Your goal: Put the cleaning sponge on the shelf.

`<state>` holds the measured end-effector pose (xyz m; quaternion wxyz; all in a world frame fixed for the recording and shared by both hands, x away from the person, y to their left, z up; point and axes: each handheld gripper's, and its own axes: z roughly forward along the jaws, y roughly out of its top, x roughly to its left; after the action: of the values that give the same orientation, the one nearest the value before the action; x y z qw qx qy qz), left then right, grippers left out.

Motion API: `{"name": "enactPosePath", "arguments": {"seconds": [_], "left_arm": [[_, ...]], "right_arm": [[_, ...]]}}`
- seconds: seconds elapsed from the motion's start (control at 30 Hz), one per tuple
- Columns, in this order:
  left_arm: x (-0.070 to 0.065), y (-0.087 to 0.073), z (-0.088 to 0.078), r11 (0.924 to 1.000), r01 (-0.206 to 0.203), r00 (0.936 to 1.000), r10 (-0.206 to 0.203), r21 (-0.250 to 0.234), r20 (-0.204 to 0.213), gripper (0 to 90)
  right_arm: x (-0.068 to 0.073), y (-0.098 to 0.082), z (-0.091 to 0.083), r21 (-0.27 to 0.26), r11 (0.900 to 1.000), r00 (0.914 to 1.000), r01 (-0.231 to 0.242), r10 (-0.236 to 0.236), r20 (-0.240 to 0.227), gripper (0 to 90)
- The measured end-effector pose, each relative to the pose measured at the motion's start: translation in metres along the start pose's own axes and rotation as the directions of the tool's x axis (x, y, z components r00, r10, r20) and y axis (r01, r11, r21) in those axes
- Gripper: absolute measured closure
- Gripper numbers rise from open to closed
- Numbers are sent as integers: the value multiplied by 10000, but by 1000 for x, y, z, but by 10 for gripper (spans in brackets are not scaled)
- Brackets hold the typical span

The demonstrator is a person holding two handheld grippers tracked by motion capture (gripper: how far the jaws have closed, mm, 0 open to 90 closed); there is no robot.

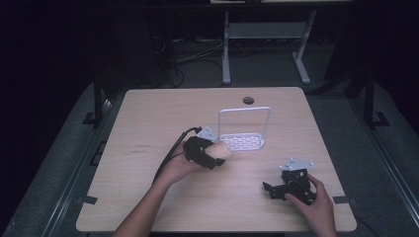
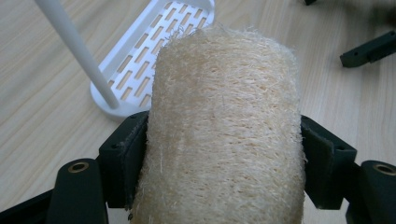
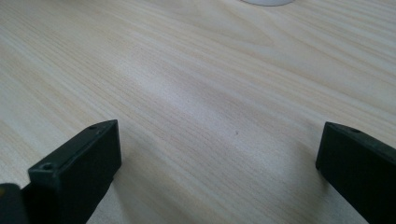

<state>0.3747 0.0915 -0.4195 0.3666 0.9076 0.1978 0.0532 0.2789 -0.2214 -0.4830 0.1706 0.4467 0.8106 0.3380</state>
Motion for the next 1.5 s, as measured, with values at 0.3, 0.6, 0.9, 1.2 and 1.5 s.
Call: {"name": "enactPosePath", "arguments": {"seconds": [0.3, 0.6, 0.9, 1.2, 1.5], "left_arm": [[-4, 11, 14, 9999, -89, 9999, 88, -64, -63, 267], [-6, 21, 26, 9998, 4, 10000, -5, -221, -55, 267], [-10, 32, 39, 9997, -4, 9999, 1, -242, -143, 267], [-12, 44, 54, 9992, 108, 9998, -114, -386, -160, 267], [-10, 54, 67, 9992, 107, 9988, -125, -381, -465, 267]], "right_arm": [[0, 0, 0, 18, 10000, 10000, -14, 14, -11, 0], [0, 0, 0, 7, 10000, 10000, 2, -2, -8, 0], [0, 0, 0, 0, 10000, 10000, -10, 10, -28, 0], [0, 0, 0, 0, 10000, 10000, -33, 33, -33, 0], [0, 0, 0, 1, 10000, 10000, -41, 41, -21, 0]]}}
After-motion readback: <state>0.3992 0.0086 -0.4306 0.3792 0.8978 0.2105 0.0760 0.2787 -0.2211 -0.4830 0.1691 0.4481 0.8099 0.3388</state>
